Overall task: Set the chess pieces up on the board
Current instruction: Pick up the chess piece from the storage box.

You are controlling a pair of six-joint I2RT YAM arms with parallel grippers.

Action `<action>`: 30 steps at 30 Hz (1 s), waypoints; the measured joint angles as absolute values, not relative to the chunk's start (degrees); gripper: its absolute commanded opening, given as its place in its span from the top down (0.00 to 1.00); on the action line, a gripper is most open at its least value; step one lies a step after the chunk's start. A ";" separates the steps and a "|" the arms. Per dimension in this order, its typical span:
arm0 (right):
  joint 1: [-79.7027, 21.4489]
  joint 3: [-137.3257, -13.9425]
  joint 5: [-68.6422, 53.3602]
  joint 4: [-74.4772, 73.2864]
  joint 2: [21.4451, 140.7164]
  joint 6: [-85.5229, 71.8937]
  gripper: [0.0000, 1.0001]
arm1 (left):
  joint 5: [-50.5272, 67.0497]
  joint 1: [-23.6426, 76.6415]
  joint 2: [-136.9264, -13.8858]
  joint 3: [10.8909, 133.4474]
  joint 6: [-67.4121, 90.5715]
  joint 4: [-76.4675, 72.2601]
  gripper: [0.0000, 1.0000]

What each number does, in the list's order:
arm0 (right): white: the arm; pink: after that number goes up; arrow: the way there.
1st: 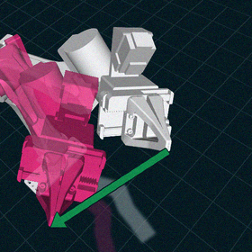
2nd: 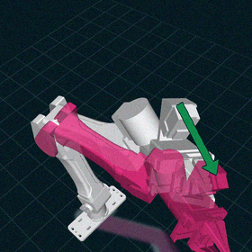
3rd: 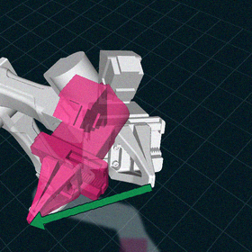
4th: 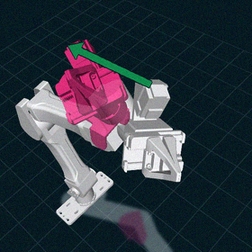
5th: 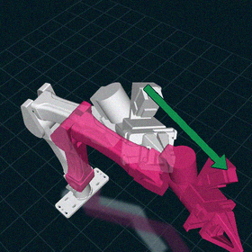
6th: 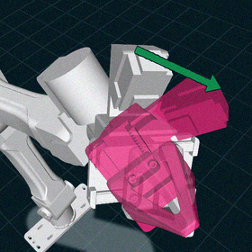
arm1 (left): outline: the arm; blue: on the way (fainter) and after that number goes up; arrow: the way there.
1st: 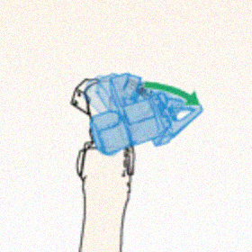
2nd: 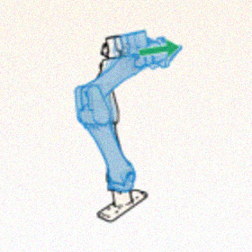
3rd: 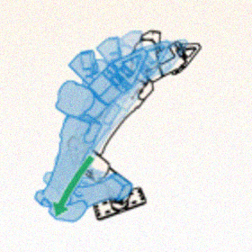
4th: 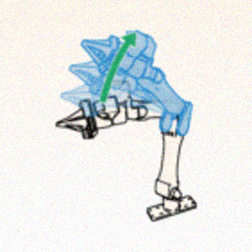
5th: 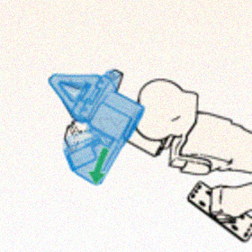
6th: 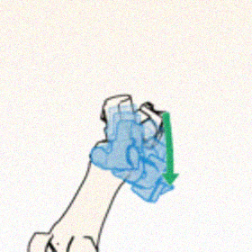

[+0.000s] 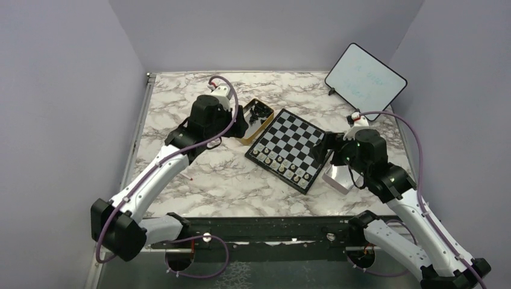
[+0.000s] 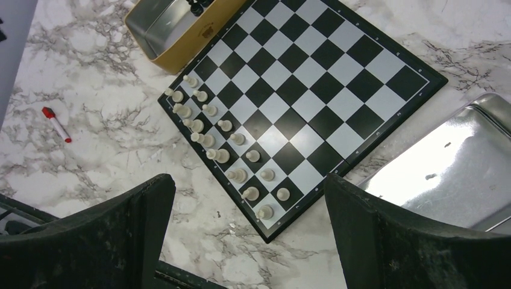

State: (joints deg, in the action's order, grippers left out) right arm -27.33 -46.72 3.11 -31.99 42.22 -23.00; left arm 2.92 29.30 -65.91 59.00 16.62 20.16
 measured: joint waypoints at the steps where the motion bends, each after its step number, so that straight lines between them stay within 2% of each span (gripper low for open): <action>1: -27.33 -46.70 3.03 -32.05 42.02 -22.81 0.00 | 2.92 29.30 -68.18 60.93 16.84 19.92 0.40; 2: -27.33 -46.70 2.90 -32.23 41.78 -22.59 0.00 | 2.92 29.30 -70.35 62.61 16.97 19.73 0.46; 7: -27.33 -46.70 1.93 -33.28 39.22 -22.00 0.01 | 0.75 29.30 -84.82 73.08 16.40 20.34 0.65; 16: -27.33 -45.21 0.73 -32.93 33.19 -21.10 0.02 | -5.21 29.23 -103.13 85.06 15.79 21.12 0.66; 30: -27.33 -45.36 2.17 -33.32 34.22 -20.51 0.02 | -8.27 29.23 -119.87 95.09 13.63 21.17 0.68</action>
State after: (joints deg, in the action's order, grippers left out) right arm -27.33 -45.36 2.17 -33.32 34.22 -20.51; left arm -8.27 29.23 -119.87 95.09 13.63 21.17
